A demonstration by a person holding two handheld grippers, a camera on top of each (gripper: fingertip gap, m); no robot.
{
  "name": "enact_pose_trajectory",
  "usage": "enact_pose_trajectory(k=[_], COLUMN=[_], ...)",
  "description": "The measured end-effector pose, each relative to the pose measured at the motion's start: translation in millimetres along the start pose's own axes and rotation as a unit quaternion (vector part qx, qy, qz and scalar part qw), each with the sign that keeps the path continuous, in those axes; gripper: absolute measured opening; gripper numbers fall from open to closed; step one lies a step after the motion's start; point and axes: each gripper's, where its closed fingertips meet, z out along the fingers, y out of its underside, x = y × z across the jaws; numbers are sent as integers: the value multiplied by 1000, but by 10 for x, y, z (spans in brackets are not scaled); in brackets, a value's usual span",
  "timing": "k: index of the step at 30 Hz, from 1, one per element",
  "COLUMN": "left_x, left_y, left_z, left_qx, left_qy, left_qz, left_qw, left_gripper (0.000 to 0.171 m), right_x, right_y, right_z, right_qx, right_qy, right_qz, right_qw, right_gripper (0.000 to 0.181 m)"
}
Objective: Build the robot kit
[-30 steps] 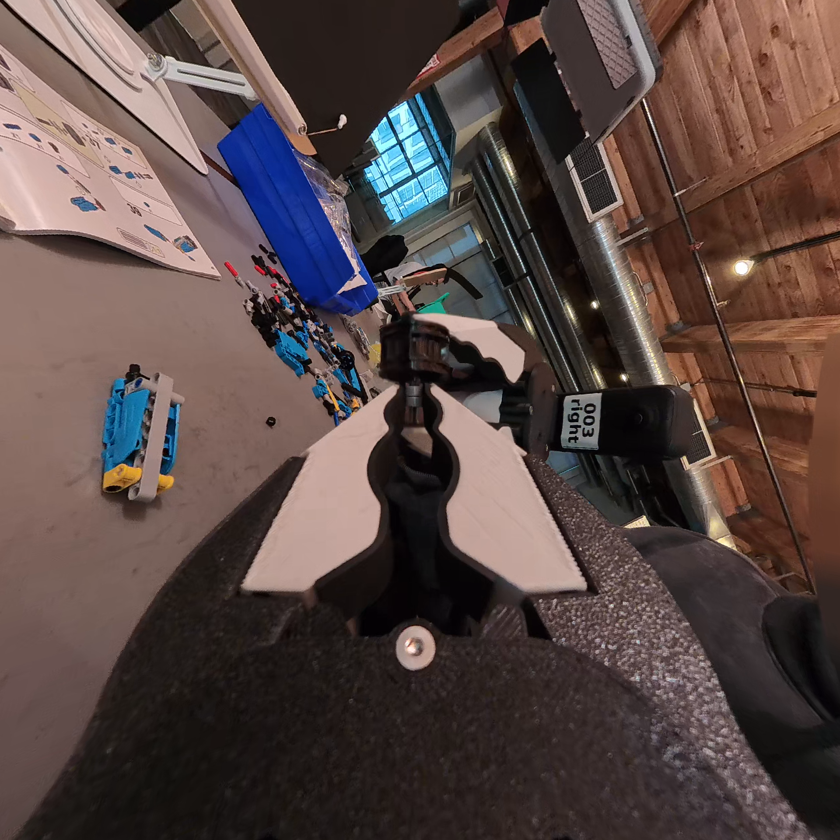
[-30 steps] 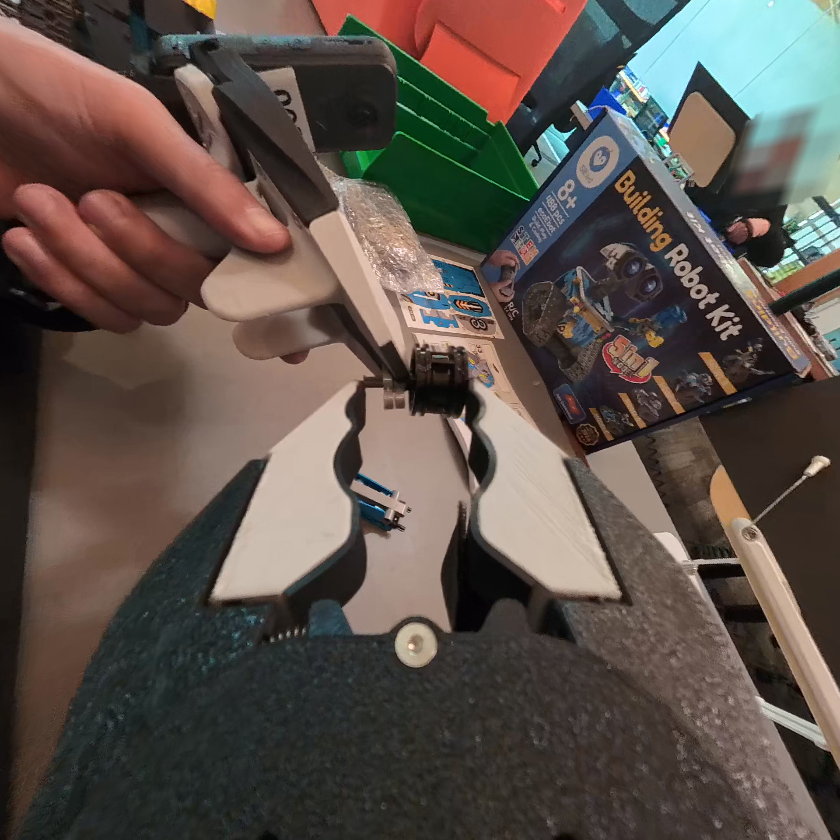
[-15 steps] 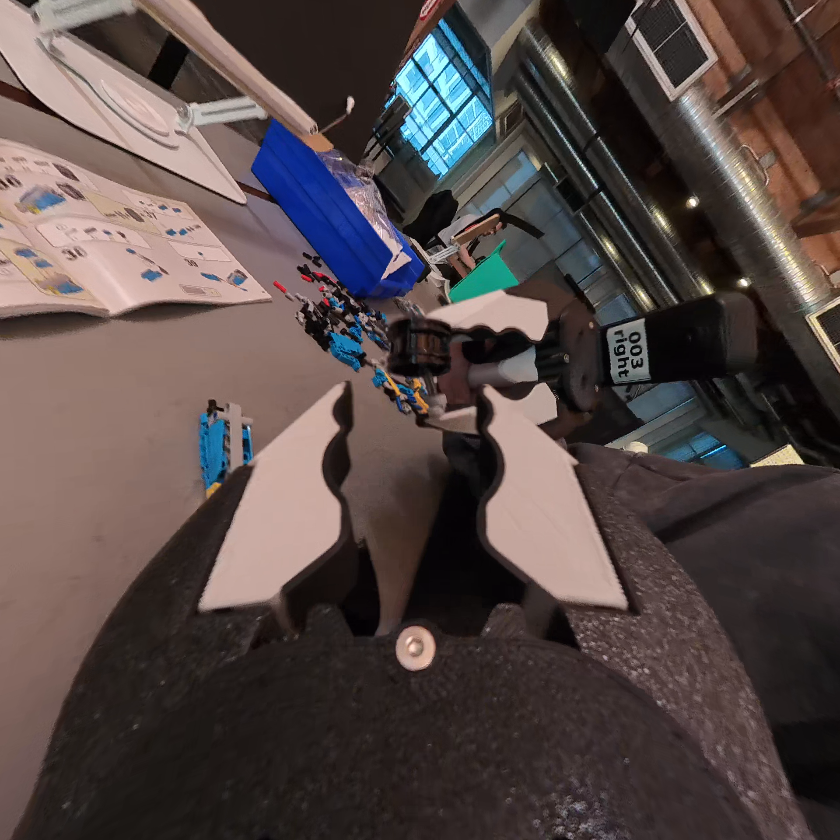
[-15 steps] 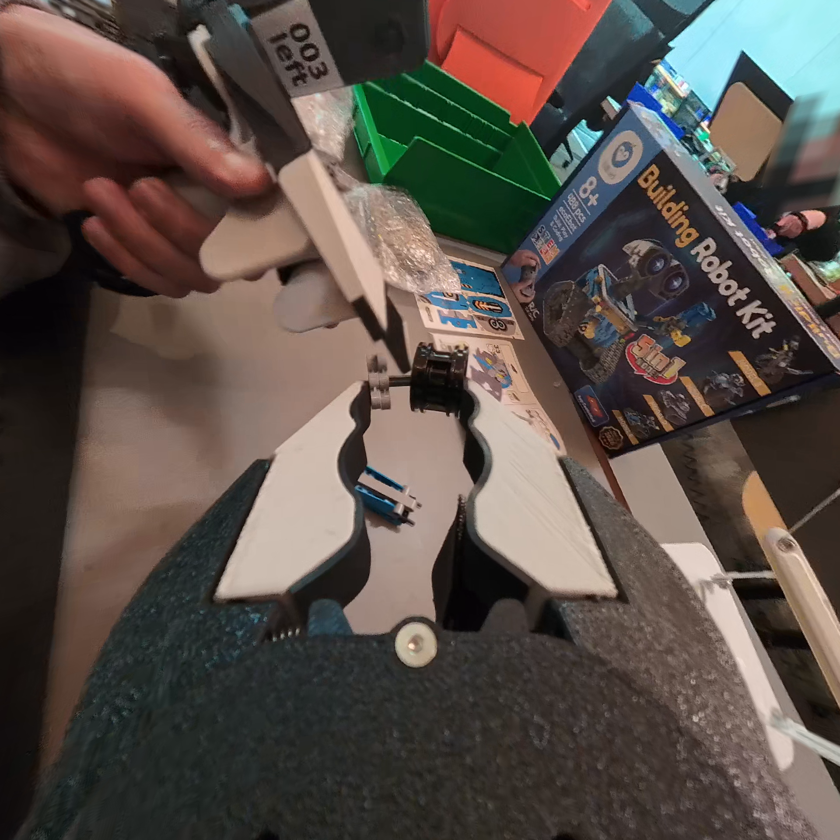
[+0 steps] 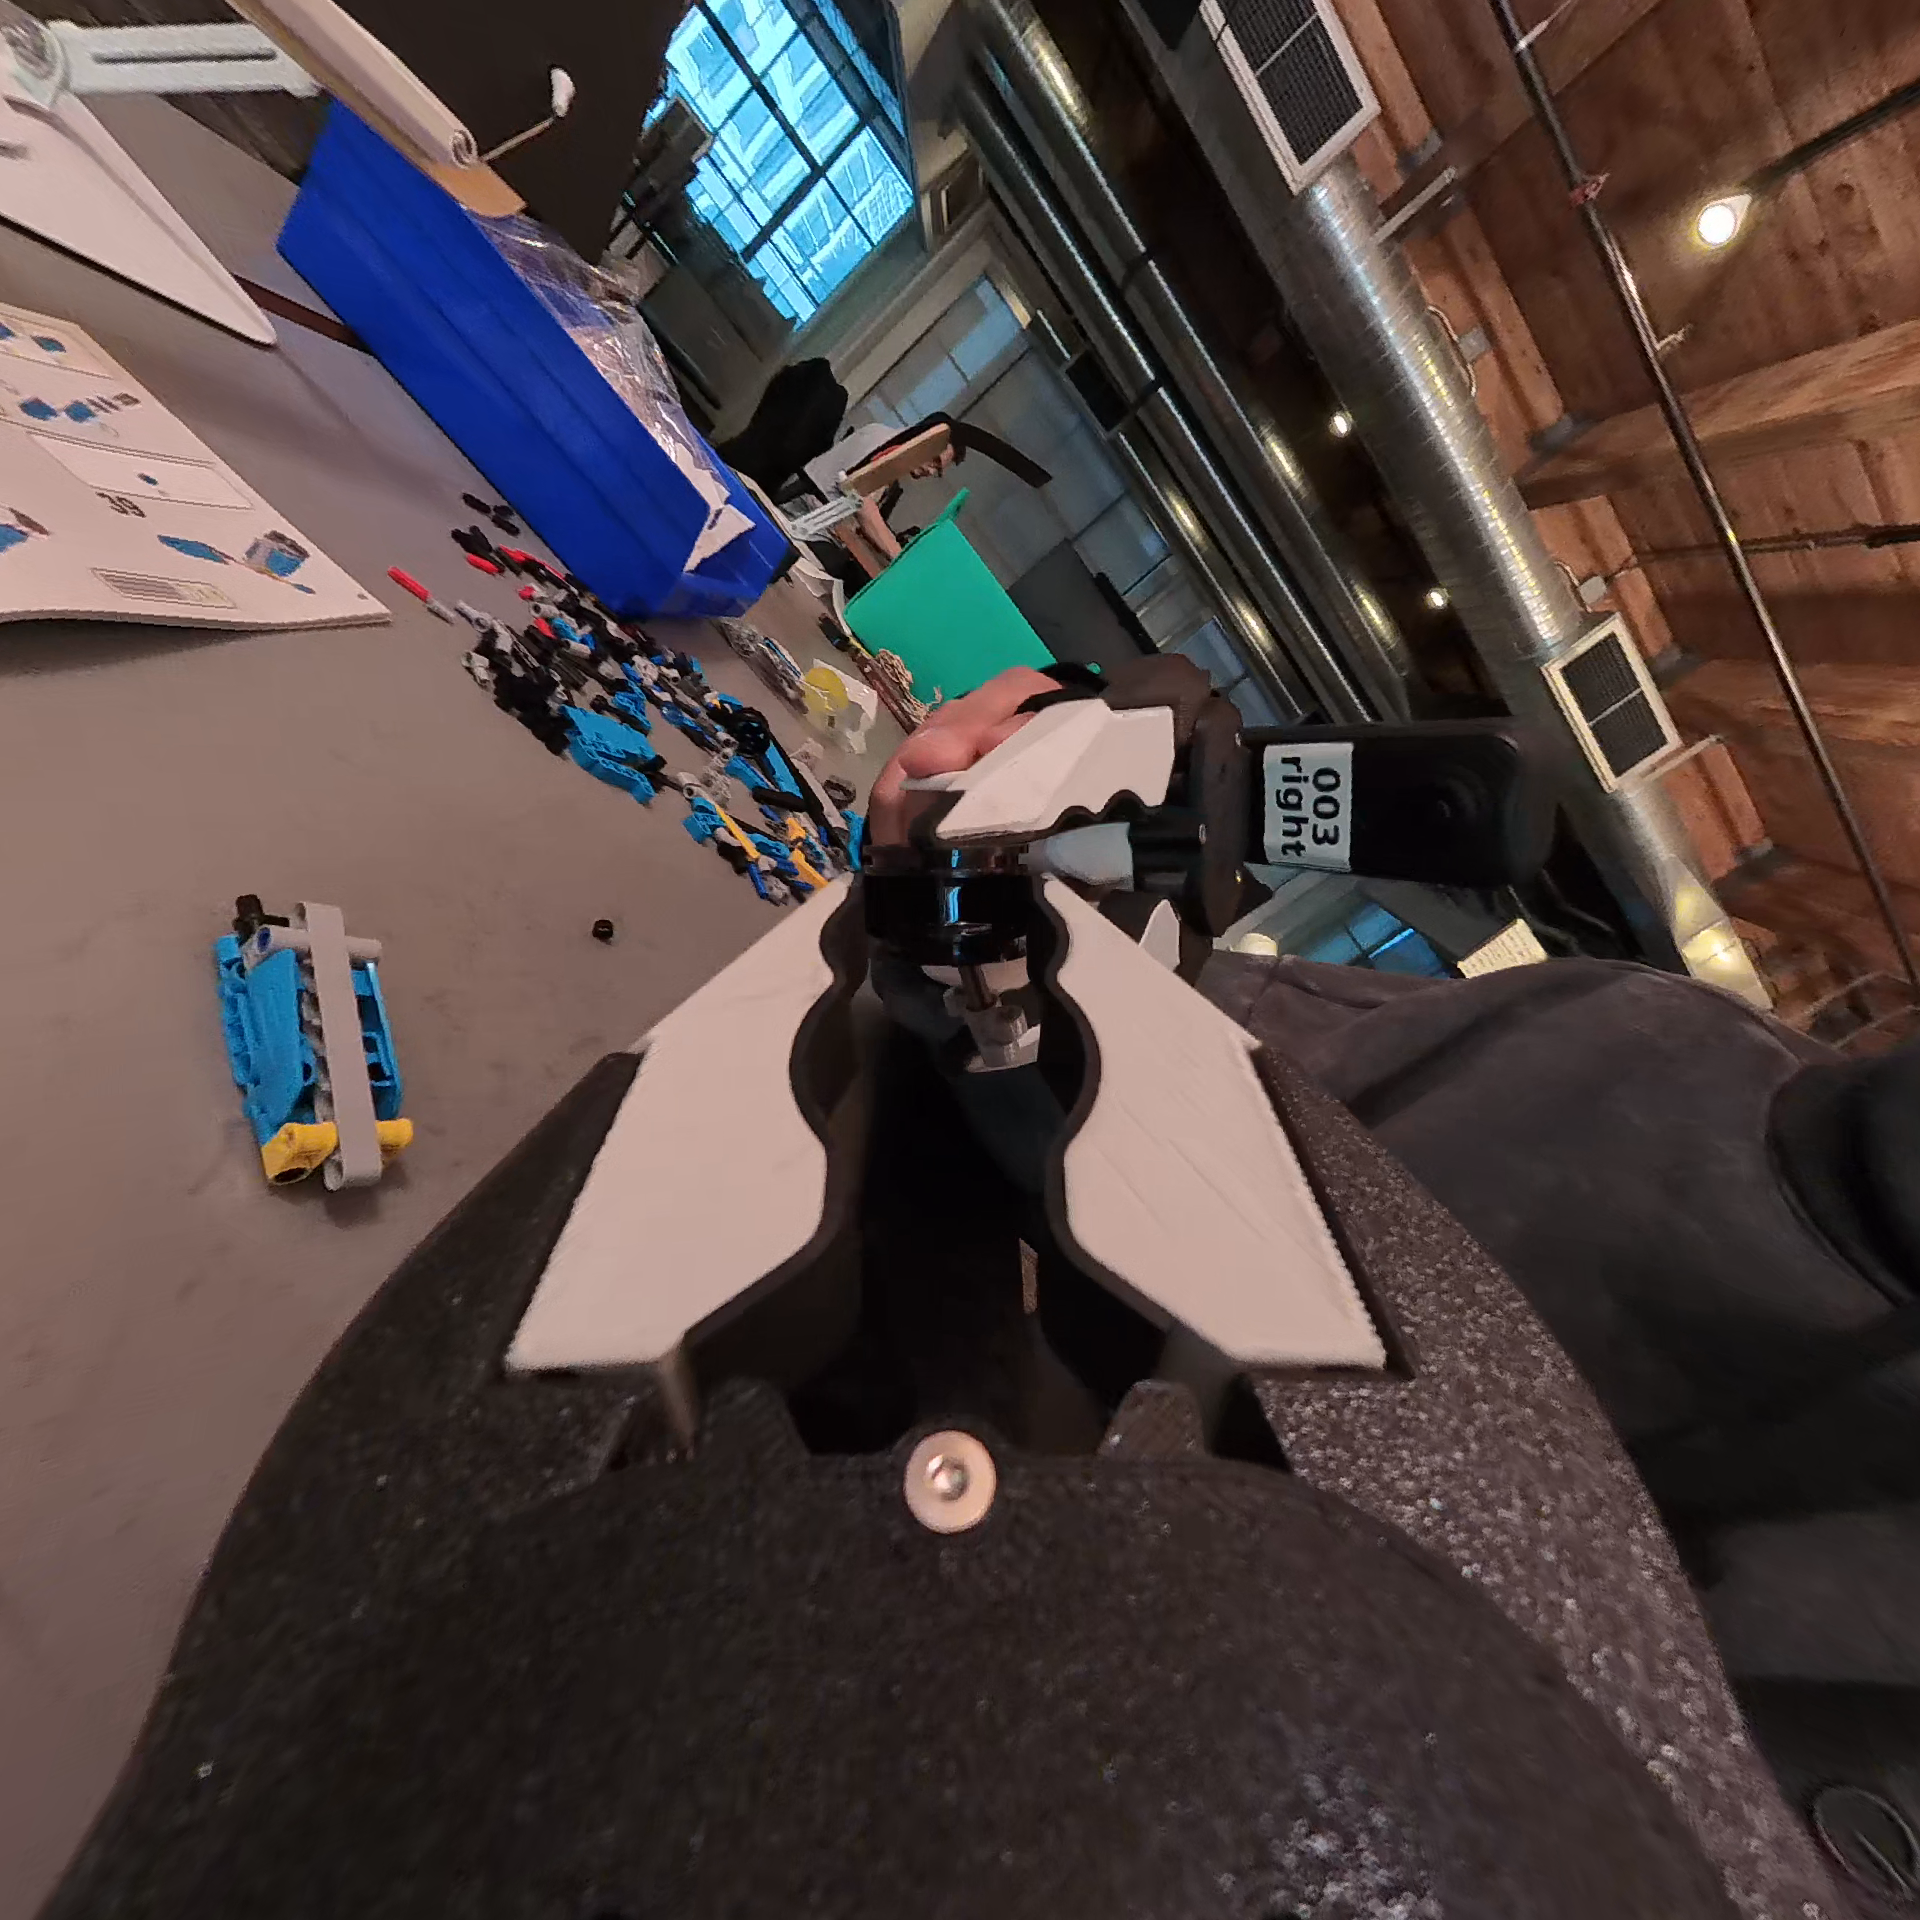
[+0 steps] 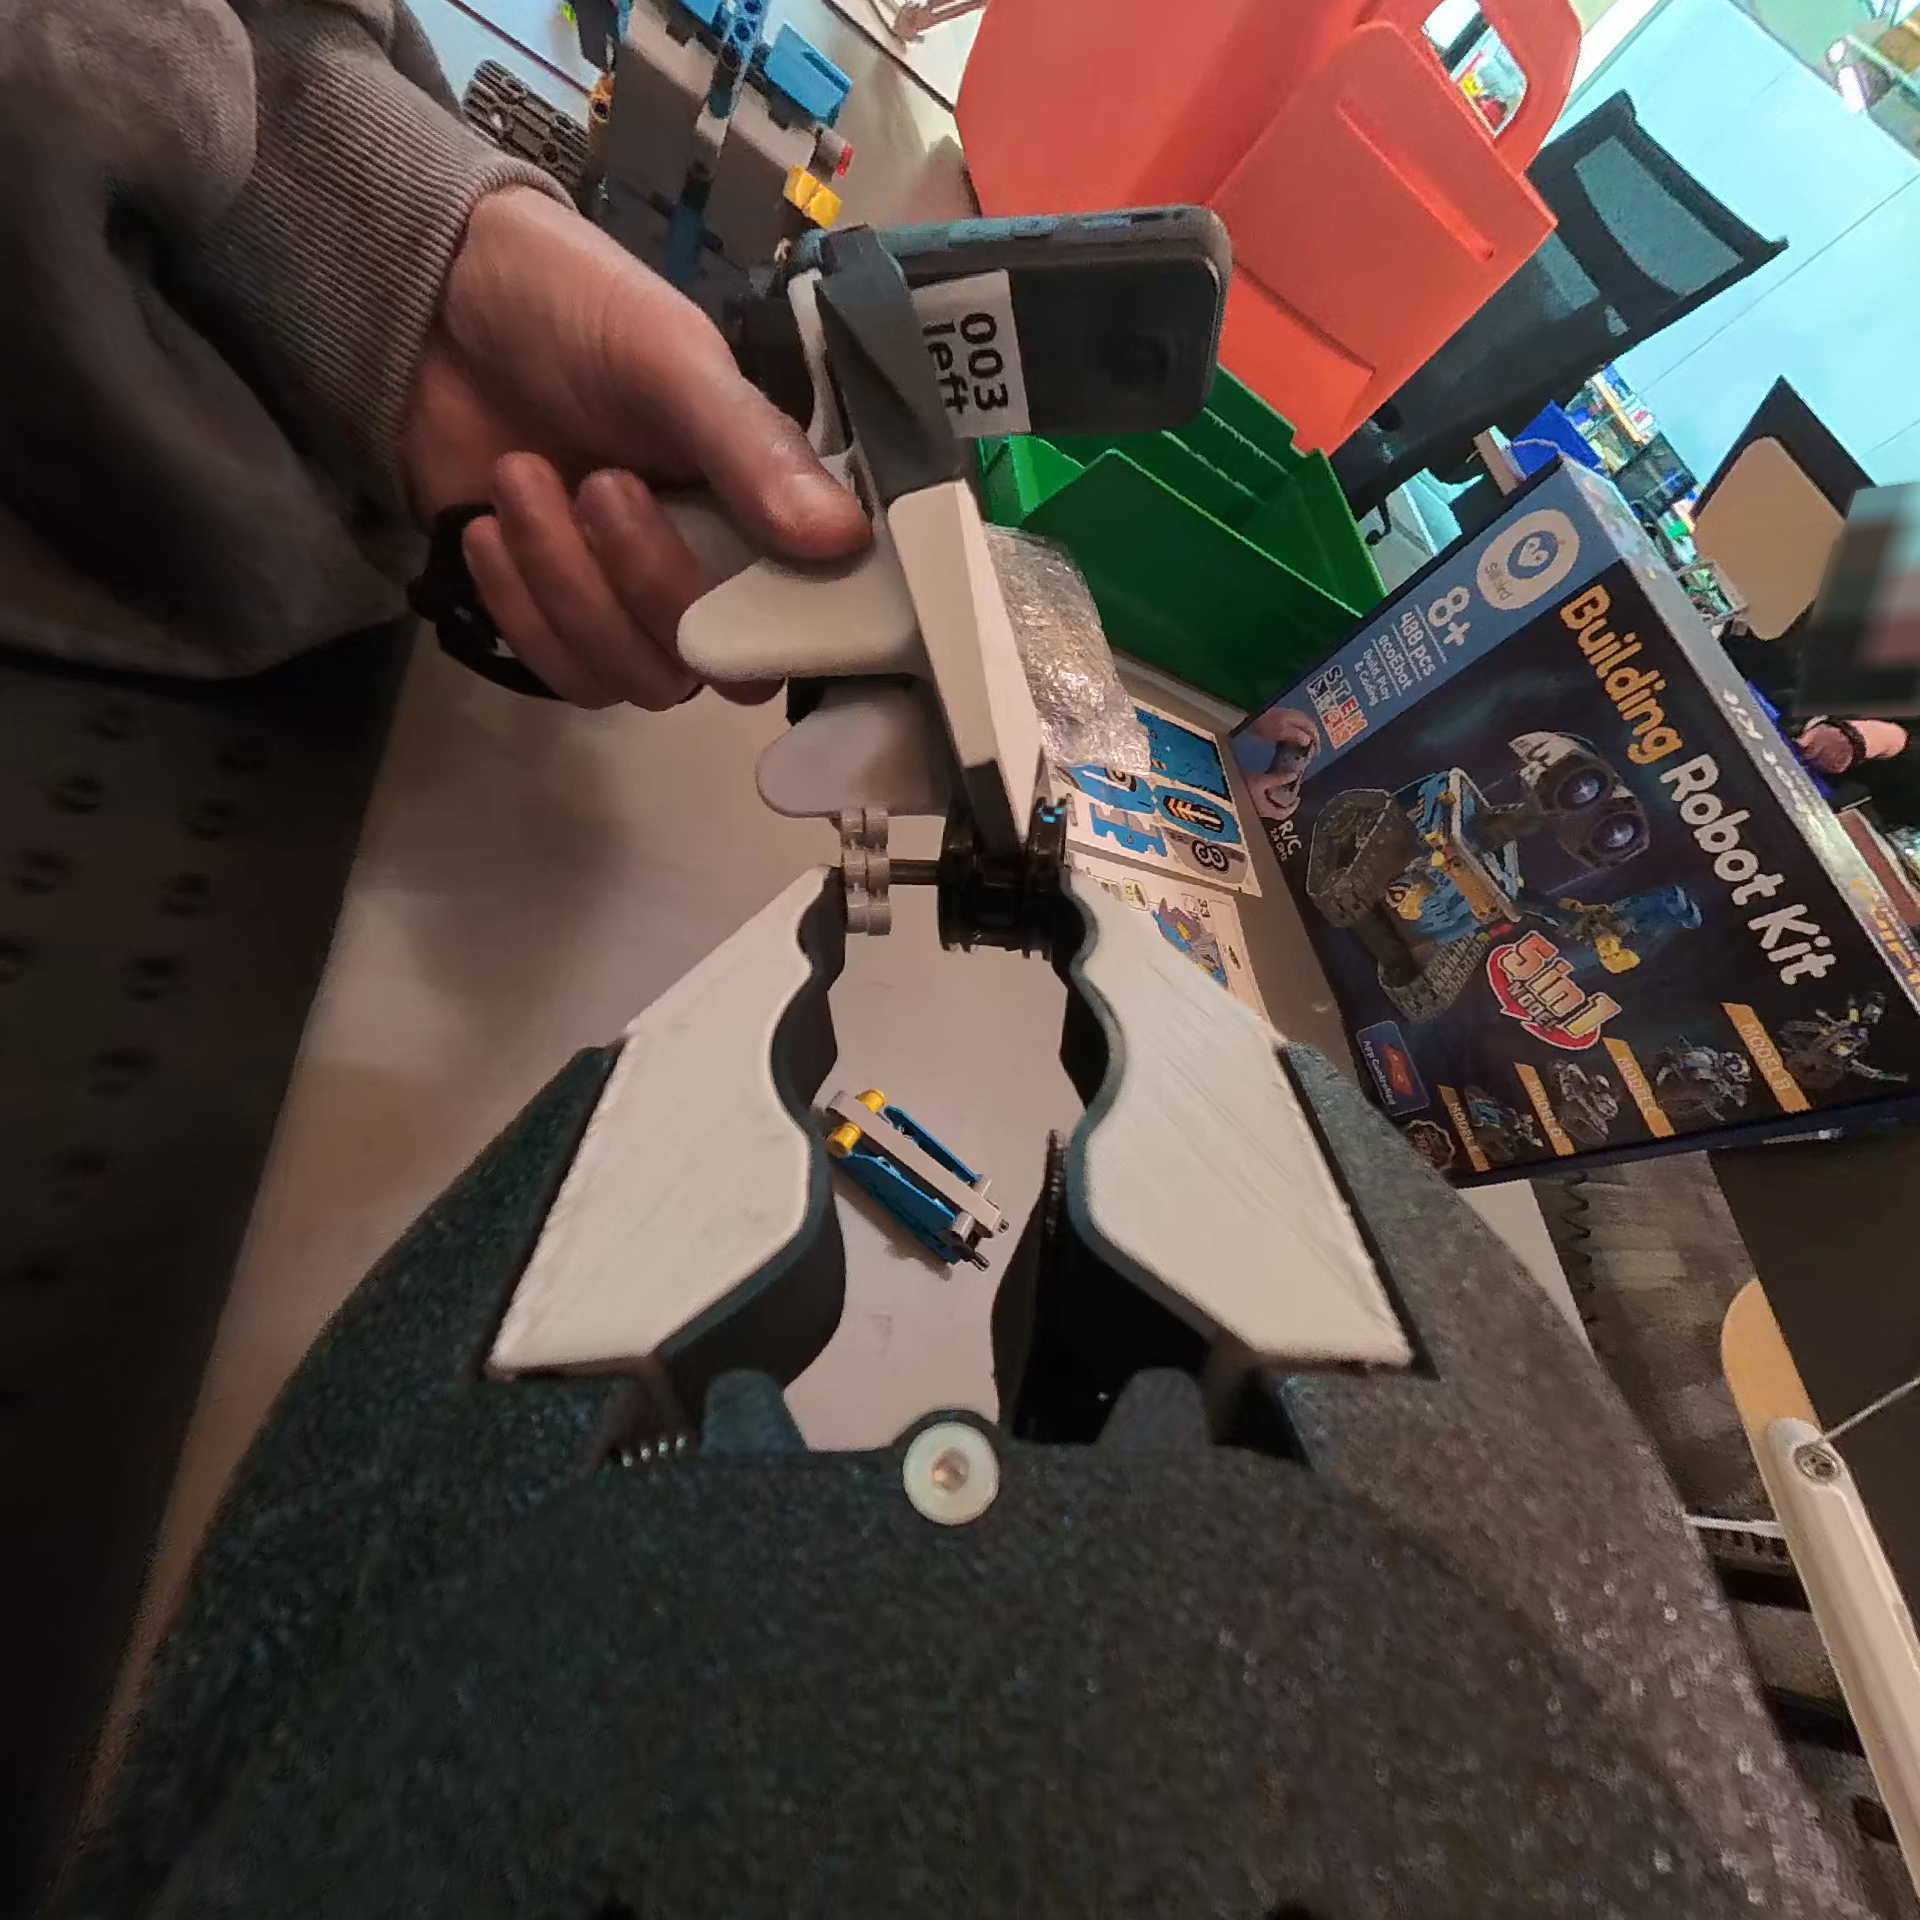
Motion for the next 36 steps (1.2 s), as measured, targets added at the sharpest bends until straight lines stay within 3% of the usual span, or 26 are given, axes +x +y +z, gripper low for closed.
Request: enact_pose_trajectory(k=[7, 15, 24, 28, 31, 33, 36], left_x=[-159, -210, -192, -82, -24, 4, -14], left_y=[-82, -64, -33, -87, -56, 57, 97], left_z=[-1, 32, 38, 34, 50, 140, 194], left_qx=[55, 81, 75, 74, 52, 22, 13], left_qy=[-19, -30, -34, -17, -8, -13, -27], left_qz=[-78, -89, -75, -61, -50, -36, -24], left_qw=[995, 992, 994, 995, 997, 999, 999], left_gripper=[29, 29, 29, 29, 29, 30, 29], right_x=[120, 115, 81, 121, 117, 132, 101], right_y=[122, 170, 178, 70, 75, 190, 172], right_z=[70, 62, 35, 8, 48, 115, 98], right_qx=[-50, -71, -67, -35, -25, -56, -60], right_qy=[72, 48, 33, 54, 51, 58, 61], right_qz=[-46, -11, -38, -48, -26, -10, -36], right_qw=[995, 996, 996, 997, 998, 997, 996], right_gripper=[44, 40, 37, 39, 44, 50, 37])
